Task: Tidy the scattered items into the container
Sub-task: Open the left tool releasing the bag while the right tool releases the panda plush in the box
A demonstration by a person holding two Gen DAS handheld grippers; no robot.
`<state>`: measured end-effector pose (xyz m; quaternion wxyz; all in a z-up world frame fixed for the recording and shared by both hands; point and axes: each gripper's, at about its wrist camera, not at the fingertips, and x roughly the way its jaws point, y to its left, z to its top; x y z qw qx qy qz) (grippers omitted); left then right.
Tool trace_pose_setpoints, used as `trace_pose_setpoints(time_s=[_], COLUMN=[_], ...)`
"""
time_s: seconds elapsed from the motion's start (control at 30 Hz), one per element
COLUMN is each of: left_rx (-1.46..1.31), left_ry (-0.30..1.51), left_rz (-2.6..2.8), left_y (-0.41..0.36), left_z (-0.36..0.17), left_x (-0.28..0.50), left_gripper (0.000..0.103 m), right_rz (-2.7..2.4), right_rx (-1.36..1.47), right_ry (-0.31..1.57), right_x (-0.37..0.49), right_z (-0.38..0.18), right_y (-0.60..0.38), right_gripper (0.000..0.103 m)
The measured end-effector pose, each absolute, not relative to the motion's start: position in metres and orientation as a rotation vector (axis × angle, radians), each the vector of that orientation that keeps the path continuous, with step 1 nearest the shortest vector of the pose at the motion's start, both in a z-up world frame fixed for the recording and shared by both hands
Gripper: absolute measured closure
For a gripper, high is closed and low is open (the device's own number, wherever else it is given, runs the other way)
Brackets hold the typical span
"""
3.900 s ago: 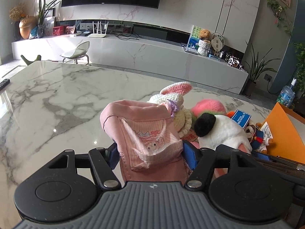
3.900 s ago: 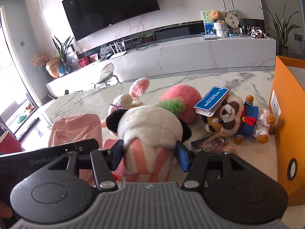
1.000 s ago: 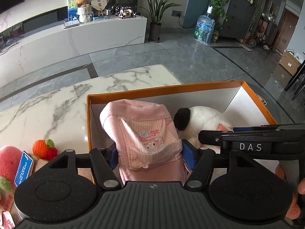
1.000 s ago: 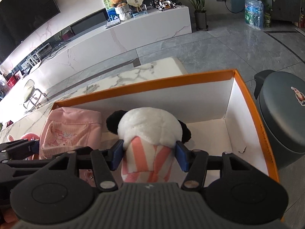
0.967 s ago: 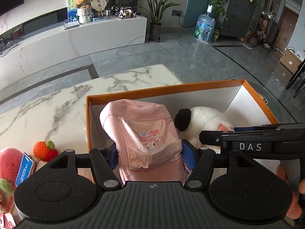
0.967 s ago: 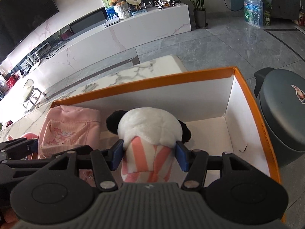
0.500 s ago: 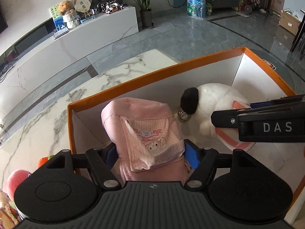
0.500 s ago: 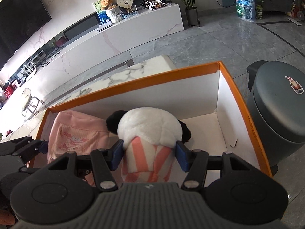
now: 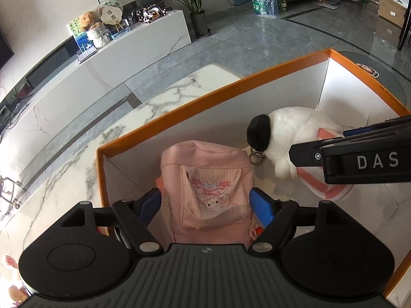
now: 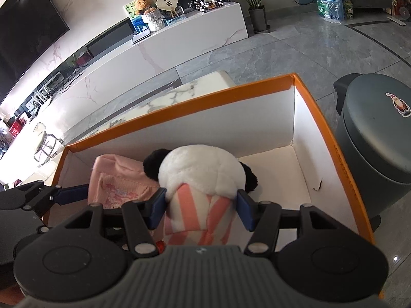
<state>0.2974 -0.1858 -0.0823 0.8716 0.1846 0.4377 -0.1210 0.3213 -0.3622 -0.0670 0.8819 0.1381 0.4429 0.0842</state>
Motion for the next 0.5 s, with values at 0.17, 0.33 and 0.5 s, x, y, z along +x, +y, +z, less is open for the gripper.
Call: trace_pose_setpoints(time_s=[0.17, 0.33, 0.5], left_rx=[0.363, 0.311, 0.299], left_ry=[0.873, 0.809, 0.787], left_rz=[-0.251, -0.227, -0.202], left_y=[-0.177, -0.162, -0.15], left_z=[-0.065, -0.044, -0.035], left_x=[0.289, 0.28, 0.276], left_gripper=[0.014, 0.014, 0.014], right_rz=[0.172, 0.159, 0.168], right_rx=[0.285, 0.241, 0.218], right_ry=[0.933, 0.943, 0.957], right_x=[0.323, 0.324, 0.329], right_z=[-0.068, -0.065, -0.065], right_y=[-0.361, -0.352, -0.338], right_gripper=[0.042, 0.041, 0.041])
